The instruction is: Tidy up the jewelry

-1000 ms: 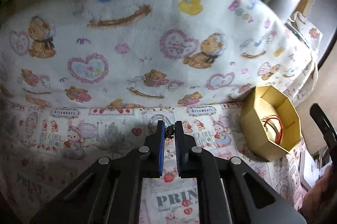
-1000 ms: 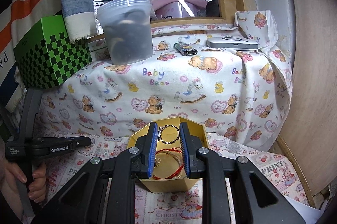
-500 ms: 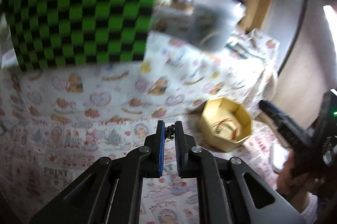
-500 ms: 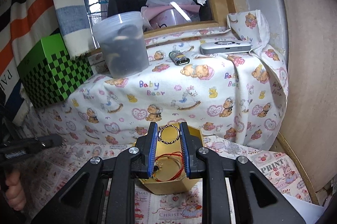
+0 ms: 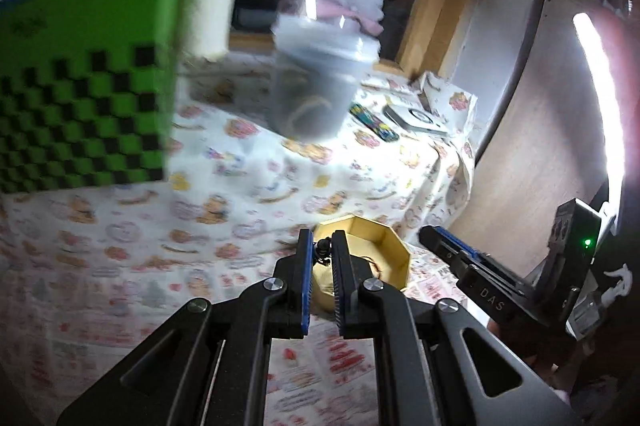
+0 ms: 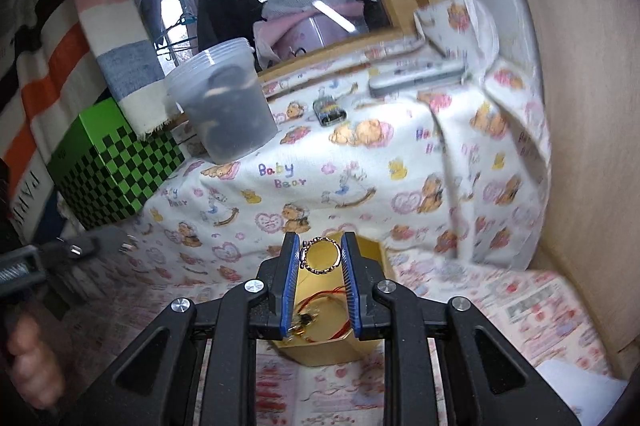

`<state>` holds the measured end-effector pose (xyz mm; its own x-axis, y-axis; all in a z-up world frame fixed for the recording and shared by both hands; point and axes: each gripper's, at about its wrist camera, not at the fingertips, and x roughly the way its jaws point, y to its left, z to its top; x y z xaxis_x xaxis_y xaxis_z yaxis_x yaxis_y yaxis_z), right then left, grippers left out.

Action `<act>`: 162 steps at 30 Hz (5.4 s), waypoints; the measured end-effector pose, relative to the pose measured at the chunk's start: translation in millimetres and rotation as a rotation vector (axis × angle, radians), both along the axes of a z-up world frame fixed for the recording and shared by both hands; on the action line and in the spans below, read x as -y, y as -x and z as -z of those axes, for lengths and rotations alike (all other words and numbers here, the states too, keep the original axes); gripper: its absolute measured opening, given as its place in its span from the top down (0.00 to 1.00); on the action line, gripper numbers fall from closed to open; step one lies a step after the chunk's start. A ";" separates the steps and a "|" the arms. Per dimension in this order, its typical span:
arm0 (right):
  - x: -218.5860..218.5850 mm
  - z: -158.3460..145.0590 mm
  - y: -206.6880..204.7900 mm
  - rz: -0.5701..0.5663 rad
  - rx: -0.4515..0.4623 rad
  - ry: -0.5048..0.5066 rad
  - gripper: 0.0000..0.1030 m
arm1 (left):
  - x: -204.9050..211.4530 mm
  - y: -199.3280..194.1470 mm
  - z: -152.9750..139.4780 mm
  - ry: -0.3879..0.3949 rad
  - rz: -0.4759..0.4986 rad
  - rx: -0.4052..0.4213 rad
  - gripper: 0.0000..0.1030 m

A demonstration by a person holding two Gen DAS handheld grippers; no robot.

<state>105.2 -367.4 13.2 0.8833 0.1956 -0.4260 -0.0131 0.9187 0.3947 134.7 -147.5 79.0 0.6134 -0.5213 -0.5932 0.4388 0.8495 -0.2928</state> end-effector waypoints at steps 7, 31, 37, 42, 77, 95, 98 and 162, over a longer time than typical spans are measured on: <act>11.6 21.3 -21.4 -0.030 -0.098 -0.056 0.78 | 35.1 -17.2 39.8 -0.005 0.054 -0.094 0.92; -17.6 18.5 -19.6 -0.075 -0.112 0.092 0.68 | 29.6 -5.9 45.5 -0.160 -0.058 0.055 0.52; -25.9 6.8 -8.8 -0.074 -0.067 0.140 0.64 | 1.7 18.6 24.3 -0.193 -0.132 0.157 0.47; -40.5 -11.6 12.0 -0.036 0.037 0.231 0.36 | -20.4 46.7 5.5 -0.252 -0.195 0.282 0.31; -98.8 -1.4 52.0 0.021 0.253 0.386 0.00 | -132.1 106.3 52.6 -0.160 -0.468 0.499 0.01; -110.4 10.6 45.0 0.027 0.217 0.439 0.00 | -129.7 87.7 65.7 -0.181 -0.480 0.409 0.01; -106.7 11.1 43.0 0.043 0.203 0.427 0.00 | -128.9 87.8 65.7 -0.200 -0.501 0.412 0.01; -109.7 12.0 44.7 0.029 0.215 0.439 0.00 | -131.2 88.1 66.0 -0.206 -0.502 0.407 0.00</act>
<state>60.5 -257.8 1.1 0.9628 0.0124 -0.2701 -0.0239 0.9989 -0.0393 46.6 -16.3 13.0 0.9471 -0.0156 -0.3206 0.0170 0.9999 0.0018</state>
